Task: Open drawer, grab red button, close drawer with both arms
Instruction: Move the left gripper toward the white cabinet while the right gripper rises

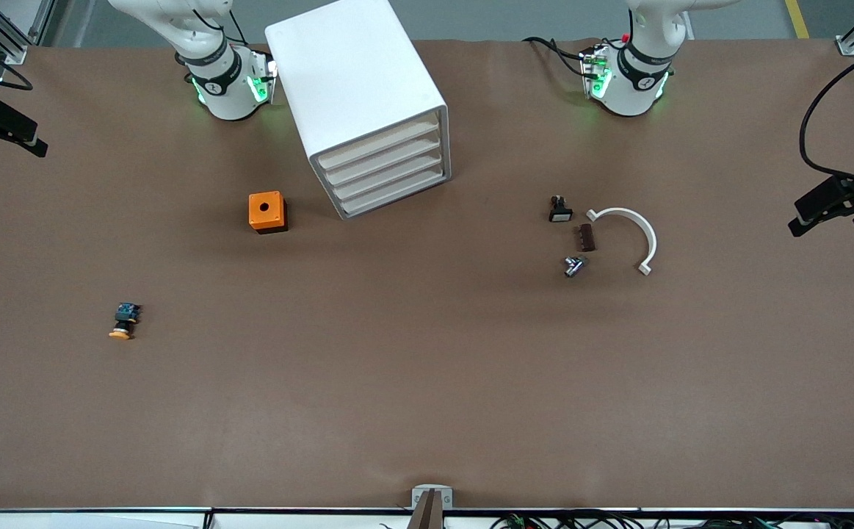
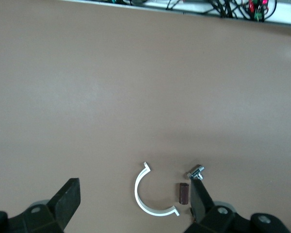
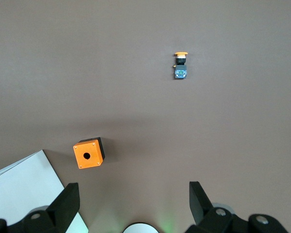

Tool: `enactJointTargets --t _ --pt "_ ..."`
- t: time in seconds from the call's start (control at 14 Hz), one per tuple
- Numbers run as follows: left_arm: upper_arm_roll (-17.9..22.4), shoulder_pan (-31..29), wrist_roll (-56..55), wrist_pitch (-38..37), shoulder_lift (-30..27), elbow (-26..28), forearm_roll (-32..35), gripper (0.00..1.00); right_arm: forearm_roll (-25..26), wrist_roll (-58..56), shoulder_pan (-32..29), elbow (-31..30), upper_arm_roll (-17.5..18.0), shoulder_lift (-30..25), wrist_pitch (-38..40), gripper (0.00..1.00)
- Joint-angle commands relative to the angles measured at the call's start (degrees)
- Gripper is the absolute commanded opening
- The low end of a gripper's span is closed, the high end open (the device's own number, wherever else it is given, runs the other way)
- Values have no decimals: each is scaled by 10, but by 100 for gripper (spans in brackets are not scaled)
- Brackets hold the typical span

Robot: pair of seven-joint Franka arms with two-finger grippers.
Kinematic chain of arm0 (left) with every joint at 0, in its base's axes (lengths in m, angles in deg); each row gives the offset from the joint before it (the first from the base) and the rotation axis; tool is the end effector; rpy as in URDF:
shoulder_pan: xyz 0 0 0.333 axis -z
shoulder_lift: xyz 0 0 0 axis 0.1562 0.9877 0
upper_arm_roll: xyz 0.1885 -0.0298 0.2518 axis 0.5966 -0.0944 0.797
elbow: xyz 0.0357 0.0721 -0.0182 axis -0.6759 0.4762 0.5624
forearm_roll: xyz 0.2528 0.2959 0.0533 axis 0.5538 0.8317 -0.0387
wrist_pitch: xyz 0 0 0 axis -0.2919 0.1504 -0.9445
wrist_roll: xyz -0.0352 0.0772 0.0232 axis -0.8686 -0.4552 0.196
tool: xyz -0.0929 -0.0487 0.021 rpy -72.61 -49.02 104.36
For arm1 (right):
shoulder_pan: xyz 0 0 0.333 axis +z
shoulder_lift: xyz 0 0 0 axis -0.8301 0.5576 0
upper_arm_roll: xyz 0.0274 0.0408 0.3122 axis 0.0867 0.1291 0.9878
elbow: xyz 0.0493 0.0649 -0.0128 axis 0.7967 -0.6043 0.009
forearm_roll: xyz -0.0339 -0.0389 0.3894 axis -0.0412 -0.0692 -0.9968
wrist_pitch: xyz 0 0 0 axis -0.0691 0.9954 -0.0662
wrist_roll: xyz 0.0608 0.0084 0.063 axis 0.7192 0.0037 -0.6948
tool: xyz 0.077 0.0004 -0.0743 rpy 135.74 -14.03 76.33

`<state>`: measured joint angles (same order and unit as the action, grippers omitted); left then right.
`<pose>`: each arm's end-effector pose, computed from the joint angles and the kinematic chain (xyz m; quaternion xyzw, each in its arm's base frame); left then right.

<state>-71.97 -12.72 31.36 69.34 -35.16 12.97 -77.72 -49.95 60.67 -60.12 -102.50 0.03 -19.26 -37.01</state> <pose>0.5808 -0.0003 0.6183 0.9972 0.0353 0.0604 0.0279 0.4848 -0.0629 0.6450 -0.9994 0.0247 0.0190 0.0162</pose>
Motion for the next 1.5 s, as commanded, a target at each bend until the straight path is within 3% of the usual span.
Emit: enactJointTargets --t 0.0,0.21,0.57,0.71,1.0,1.42 --pt "-3 9 -5 -23 14 -8 6 100 5 5 -6 16 7 20 5 100" --pt "-2 35 -6 -34 32 -8 6 100 15 -1 -1 29 8 74 3 100" --pt "-3 120 -123 -67 62 -11 4 100 42 -2 -6 77 8 180 -1 100" --pt "-3 164 -182 -69 76 -12 3 100 70 6 -2 81 8 189 -3 100" --pt "-2 245 -323 -68 100 -16 -31 100 56 35 3 80 11 189 1 100" --pt "-2 319 -562 -68 197 -96 -130 100 46 134 28 75 11 185 11 100"
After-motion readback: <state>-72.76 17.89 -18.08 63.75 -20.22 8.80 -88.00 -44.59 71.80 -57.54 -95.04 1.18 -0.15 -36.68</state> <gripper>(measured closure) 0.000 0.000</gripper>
